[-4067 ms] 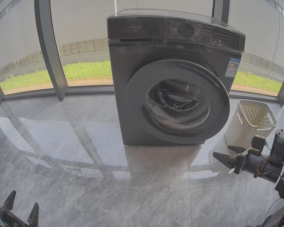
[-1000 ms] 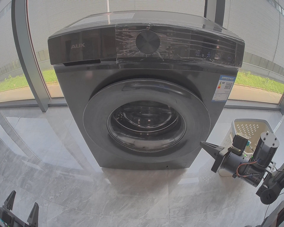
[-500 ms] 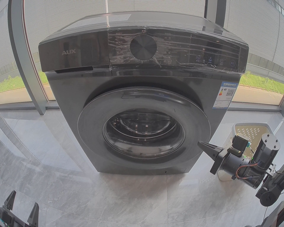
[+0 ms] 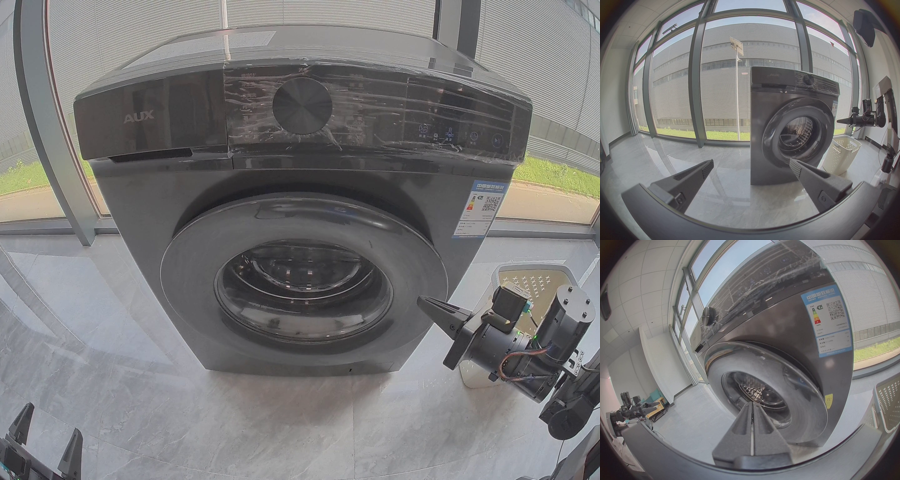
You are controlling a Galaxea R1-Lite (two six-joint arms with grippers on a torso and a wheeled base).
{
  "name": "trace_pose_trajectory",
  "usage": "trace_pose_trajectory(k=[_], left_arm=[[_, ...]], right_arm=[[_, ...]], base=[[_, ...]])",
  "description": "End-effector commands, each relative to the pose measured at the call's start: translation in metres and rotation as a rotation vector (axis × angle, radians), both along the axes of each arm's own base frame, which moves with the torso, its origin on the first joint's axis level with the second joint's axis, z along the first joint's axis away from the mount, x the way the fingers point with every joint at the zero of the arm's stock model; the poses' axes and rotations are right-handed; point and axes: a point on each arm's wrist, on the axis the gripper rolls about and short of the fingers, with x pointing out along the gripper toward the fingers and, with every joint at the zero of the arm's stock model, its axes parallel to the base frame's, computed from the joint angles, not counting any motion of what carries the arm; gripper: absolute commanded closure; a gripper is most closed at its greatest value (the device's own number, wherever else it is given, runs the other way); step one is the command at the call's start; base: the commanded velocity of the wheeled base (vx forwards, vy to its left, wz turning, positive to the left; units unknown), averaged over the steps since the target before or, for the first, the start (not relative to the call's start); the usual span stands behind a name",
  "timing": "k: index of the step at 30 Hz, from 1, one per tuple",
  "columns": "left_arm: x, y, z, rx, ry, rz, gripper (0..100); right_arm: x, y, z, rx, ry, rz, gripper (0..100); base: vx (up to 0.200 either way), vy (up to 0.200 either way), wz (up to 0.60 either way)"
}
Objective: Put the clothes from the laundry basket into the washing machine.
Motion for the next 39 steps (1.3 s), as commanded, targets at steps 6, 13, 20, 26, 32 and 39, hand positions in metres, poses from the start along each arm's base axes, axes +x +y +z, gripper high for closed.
trace_pose_trajectory(k=[6,13,20,26,32,39], left_arm=[[0.000,0.000,-0.005,-0.001,0.003,-0.001,0],[0.000,0.000,-0.005,-0.001,0.003,-0.001,0],[0.000,0.000,-0.005,-0.001,0.003,-0.001,0],[0.000,0.000,-0.005,-0.001,0.003,-0.001,0],[0.000,0.000,-0.005,-0.001,0.003,-0.001,0],[0.000,0.000,-0.005,-0.001,0.003,-0.001,0]], right_arm=[[0.020,0.009,-0.005,-0.004,0.005,-0.073,100],[0.037,0.015,0.004,0.032,-0.039,-0.151,100],[0.053,0.001,0.009,0.049,-0.065,-0.260,100],[0.052,-0.002,0.010,0.054,-0.064,-0.277,100],[0.007,-0.004,0.004,0.013,-0.030,-0.130,100],[-0.047,-0.033,0.001,-0.039,-0.024,-0.023,100]], base=[[0.000,0.000,0.00],[0.000,0.000,0.00],[0.000,0.000,0.00],[0.000,0.000,0.00],[0.000,0.000,0.00],[0.000,0.000,0.00]])
